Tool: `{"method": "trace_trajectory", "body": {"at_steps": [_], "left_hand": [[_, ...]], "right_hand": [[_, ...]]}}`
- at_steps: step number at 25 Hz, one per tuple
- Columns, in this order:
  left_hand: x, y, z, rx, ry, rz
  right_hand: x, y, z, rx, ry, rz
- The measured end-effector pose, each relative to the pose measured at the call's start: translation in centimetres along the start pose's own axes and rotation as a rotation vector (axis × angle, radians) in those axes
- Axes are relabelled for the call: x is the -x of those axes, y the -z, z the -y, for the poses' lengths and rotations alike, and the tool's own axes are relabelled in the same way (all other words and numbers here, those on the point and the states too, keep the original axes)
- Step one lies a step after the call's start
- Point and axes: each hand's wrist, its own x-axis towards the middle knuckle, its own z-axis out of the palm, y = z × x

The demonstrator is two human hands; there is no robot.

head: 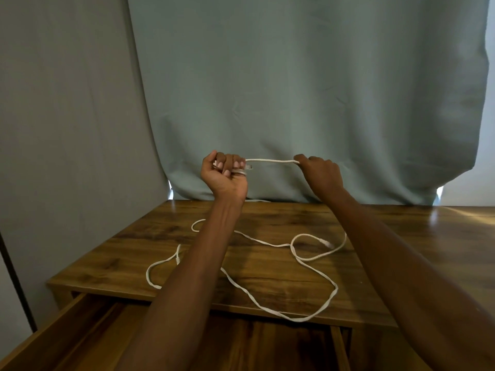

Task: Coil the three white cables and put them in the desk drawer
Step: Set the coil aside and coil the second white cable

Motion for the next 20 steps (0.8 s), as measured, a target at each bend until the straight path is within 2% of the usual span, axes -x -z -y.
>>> {"method": "trace_trajectory", "body": {"at_steps": [5, 11, 14, 20], "left_hand": [[-1.6, 0.0, 0.2, -0.12, -0.105, -0.144], [-3.0, 3.2, -0.8, -0.715, -0.269, -0.192], [-3.1, 3.7, -1.6, -0.59, -0.121, -0.243], [-0.9, 3.0, -1.1, -0.332, 0.143, -0.112]], "right_hand": [[1.3, 0.4, 1.3, 0.035, 0.203, -0.17], [1.9, 1.1, 1.4, -0.065, 0.452, -0.15], [1.7, 0.6, 1.4, -0.04, 0.499, -0.108], [1.7, -1.2, 1.3, 0.177, 0.239, -0.056]]}}
